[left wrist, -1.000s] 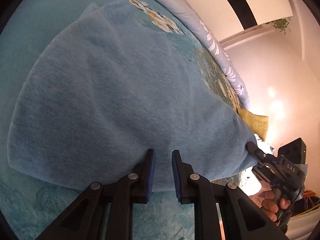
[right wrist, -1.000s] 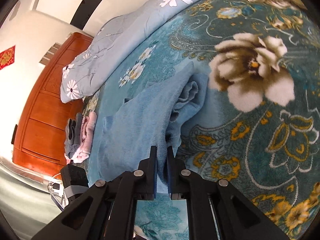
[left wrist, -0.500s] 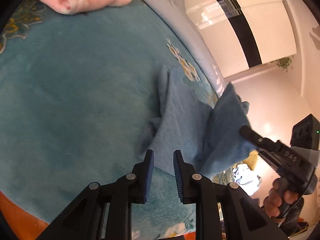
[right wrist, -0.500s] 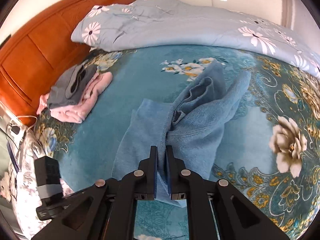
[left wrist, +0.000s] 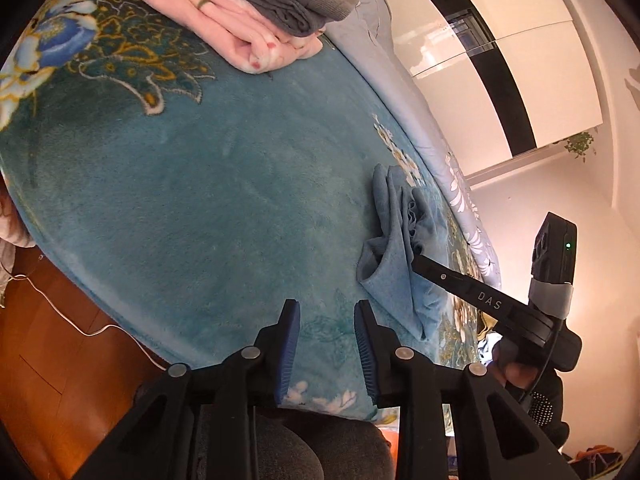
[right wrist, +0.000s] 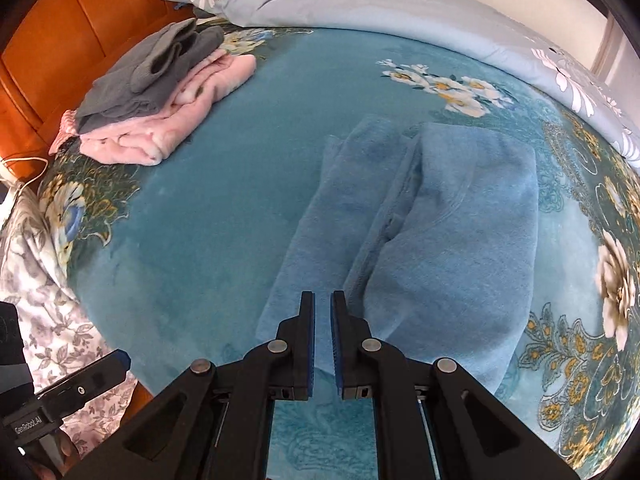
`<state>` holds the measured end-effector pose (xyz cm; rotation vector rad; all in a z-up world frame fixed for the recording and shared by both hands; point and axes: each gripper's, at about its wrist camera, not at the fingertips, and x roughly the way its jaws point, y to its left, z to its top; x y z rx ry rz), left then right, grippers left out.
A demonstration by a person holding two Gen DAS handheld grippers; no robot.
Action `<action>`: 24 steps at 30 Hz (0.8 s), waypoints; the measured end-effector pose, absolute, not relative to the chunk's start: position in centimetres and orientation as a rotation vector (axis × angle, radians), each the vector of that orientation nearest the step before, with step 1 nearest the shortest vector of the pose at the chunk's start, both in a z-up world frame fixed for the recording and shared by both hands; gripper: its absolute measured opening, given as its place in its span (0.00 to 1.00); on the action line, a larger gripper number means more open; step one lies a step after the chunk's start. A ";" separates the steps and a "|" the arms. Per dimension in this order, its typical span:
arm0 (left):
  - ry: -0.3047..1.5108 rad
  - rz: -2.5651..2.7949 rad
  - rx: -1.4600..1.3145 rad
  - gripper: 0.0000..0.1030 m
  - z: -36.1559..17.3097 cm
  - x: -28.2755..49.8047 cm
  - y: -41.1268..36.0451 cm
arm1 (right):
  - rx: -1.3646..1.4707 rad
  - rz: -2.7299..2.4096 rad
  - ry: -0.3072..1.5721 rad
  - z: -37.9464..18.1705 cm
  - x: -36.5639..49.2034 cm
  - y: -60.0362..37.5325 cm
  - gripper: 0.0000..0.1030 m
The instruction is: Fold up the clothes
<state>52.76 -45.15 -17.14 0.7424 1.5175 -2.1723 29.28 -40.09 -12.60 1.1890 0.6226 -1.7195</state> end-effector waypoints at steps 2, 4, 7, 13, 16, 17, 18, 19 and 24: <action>1.494 -2.201 0.739 0.35 -16.5 52.7 -44.6 | 1.168 -1.701 0.586 -11.9 29.2 -39.8 0.07; 1.472 -2.232 0.747 0.39 -16.0 51.4 -44.2 | 1.142 -1.697 0.536 -10.7 28.1 -39.0 0.07; 1.452 -2.280 0.772 0.44 -15.6 47.4 -43.9 | 1.134 -1.726 0.494 -9.6 24.9 -38.1 0.08; 1.380 -2.340 0.893 0.52 -15.8 38.4 -44.2 | 1.207 -1.702 0.445 -10.7 19.2 -39.1 0.34; 1.338 -2.302 0.983 0.53 -17.1 35.9 -44.3 | 1.215 -1.696 0.451 -11.3 17.4 -40.8 0.38; 1.335 -2.286 1.004 0.53 -17.7 35.5 -44.3 | 1.216 -1.697 0.458 -11.5 16.9 -41.4 0.39; 1.346 -2.276 1.013 0.53 -18.2 35.3 -44.4 | 1.217 -1.694 0.466 -11.7 16.6 -42.1 0.39; 1.361 -2.276 1.010 0.53 -18.6 35.2 -44.4 | 1.216 -1.694 0.482 -11.9 16.4 -42.7 0.39; 1.338 -2.299 0.997 0.51 -19.0 34.7 -44.3 | 1.201 -1.712 0.581 -13.1 16.2 -45.0 0.39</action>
